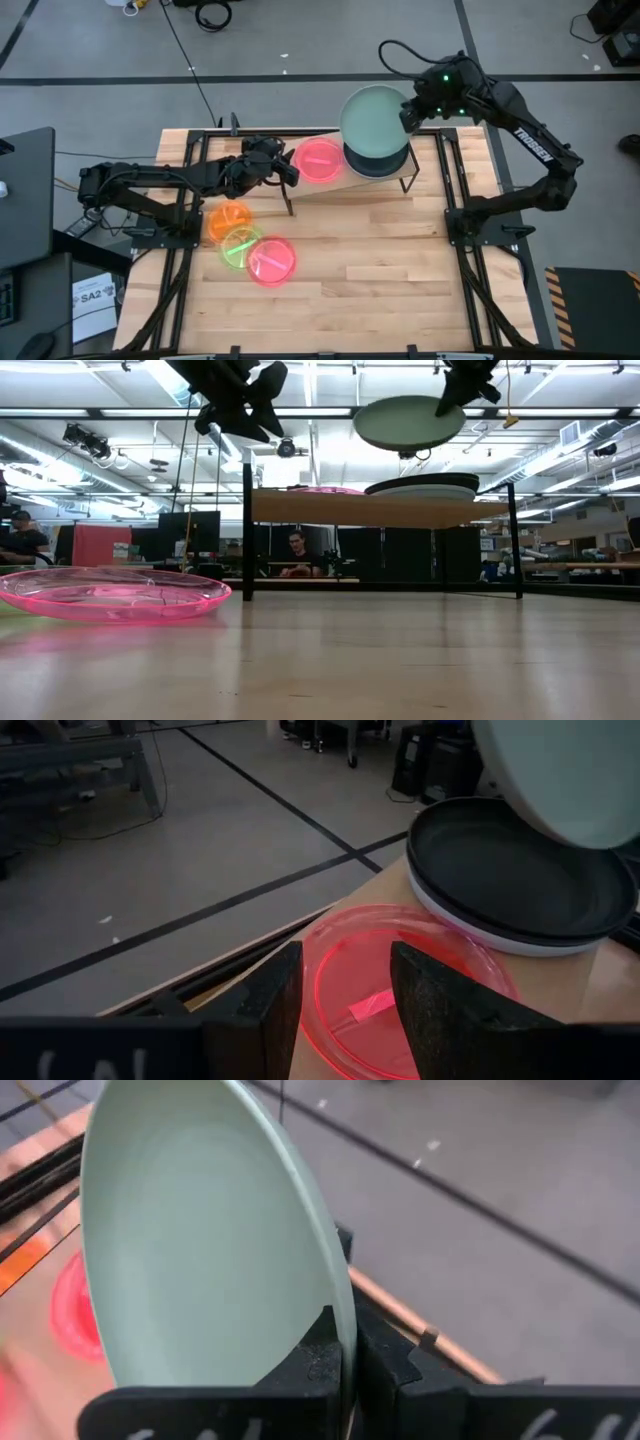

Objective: Place and stack plates onto a shelf
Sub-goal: Stack the large light blue plate on top of the large black plate on the shelf

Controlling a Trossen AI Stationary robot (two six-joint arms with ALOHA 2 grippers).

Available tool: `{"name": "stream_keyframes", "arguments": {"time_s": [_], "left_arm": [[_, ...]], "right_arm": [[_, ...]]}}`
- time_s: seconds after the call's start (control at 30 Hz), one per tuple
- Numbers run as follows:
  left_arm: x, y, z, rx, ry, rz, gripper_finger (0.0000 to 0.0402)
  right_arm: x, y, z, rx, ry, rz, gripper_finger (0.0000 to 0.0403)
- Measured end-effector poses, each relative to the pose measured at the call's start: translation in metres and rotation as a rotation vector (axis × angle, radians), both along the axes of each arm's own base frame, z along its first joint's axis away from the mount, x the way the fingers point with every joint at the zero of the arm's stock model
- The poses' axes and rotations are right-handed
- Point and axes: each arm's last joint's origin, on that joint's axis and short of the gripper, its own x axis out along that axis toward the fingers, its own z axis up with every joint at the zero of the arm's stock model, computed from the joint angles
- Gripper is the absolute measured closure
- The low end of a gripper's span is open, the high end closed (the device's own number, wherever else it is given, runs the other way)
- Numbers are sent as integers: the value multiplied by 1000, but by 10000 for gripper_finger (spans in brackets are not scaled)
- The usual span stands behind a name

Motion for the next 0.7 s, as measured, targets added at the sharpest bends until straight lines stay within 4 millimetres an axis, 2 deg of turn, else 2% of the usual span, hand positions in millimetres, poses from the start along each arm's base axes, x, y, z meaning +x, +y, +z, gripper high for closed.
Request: {"name": "stream_keyframes", "arguments": {"time_s": [0.27,0.7], "left_arm": [[0,0,0,0,0,0,244],[0,0,0,0,-1,-1,244]], "right_arm": [[-7,-22,-16,165,27,-2,384],[4,-55,-46,347,100,12,384]]}}
